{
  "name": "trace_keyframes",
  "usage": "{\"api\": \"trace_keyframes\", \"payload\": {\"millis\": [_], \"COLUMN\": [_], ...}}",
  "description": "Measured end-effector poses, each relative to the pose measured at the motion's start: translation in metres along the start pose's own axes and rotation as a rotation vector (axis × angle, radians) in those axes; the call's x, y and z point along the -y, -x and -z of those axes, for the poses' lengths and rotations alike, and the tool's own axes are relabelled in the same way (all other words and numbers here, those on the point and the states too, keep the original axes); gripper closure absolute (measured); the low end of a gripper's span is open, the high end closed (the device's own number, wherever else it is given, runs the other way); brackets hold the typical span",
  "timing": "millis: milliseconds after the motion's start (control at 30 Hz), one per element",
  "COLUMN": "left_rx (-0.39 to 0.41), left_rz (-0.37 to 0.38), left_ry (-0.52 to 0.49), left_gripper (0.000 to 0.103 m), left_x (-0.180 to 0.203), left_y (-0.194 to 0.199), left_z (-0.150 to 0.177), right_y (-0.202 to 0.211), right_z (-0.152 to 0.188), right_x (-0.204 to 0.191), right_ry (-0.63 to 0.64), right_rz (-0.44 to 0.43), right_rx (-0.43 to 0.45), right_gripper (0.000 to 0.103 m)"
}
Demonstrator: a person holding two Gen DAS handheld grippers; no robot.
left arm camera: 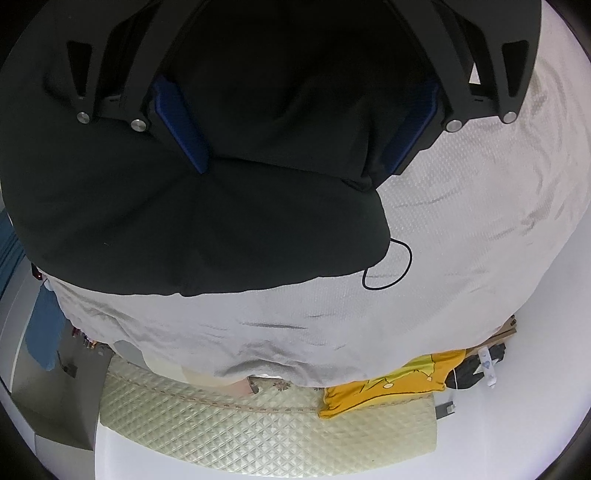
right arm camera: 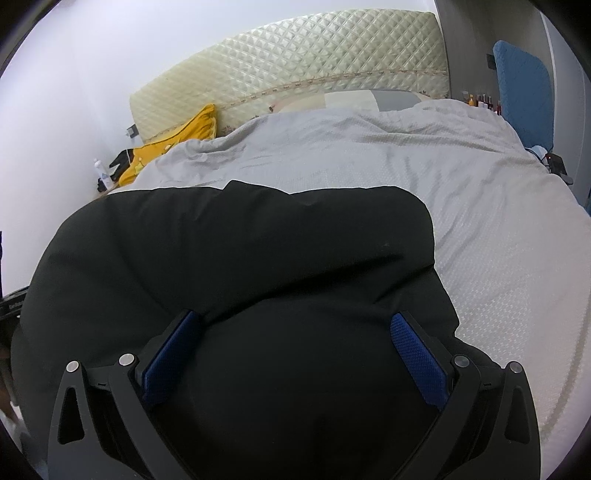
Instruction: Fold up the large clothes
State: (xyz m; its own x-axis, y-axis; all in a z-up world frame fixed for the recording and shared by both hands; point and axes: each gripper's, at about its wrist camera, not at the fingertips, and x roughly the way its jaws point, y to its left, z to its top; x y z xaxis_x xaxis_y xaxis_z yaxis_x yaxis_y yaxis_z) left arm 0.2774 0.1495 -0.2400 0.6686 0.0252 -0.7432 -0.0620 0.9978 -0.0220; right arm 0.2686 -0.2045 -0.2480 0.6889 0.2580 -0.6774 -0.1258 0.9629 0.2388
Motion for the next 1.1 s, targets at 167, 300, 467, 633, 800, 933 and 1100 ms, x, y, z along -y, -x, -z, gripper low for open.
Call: {"api": "trace_keyframes", "payload": {"millis": [167, 300, 467, 633, 800, 933, 1100], "left_rx": [0.001, 0.012, 0.022, 0.043, 0.073, 0.107, 0.160], "left_rz": [-0.020, -0.030, -0.057, -0.070, -0.027, 0.041, 0.027], "left_ry": [-0.010, -0.008, -0.009, -0.005, 0.029, 0.079, 0.035], "left_gripper": [0.005, 0.005, 0.004, 0.004, 0.004, 0.000, 0.000], "left_x": [0.005, 0.007, 0.010, 0.011, 0.017, 0.023, 0.042], "left_y": [-0.002, 0.000, 0.004, 0.011, 0.046, 0.092, 0.161], "left_z": [0.002, 0.002, 0.004, 0.002, -0.003, -0.015, -0.034], "right_y": [-0.002, -0.003, -0.001, 0.001, 0.025, 0.061, 0.134], "right_z": [0.002, 0.003, 0.006, 0.006, 0.003, -0.015, -0.046], "right_x": [0.002, 0.005, 0.002, 0.004, -0.004, -0.016, -0.046], "right_ry": [-0.001, -0.011, -0.005, -0.016, -0.029, -0.055, -0.024], "right_rz": [-0.008, -0.018, -0.005, -0.002, 0.022, -0.015, -0.021], "right_rx": [0.006, 0.005, 0.011, 0.021, 0.045, 0.085, 0.201], "right_gripper": [0.000, 0.000, 0.000, 0.000, 0.000, 0.000, 0.000]}}
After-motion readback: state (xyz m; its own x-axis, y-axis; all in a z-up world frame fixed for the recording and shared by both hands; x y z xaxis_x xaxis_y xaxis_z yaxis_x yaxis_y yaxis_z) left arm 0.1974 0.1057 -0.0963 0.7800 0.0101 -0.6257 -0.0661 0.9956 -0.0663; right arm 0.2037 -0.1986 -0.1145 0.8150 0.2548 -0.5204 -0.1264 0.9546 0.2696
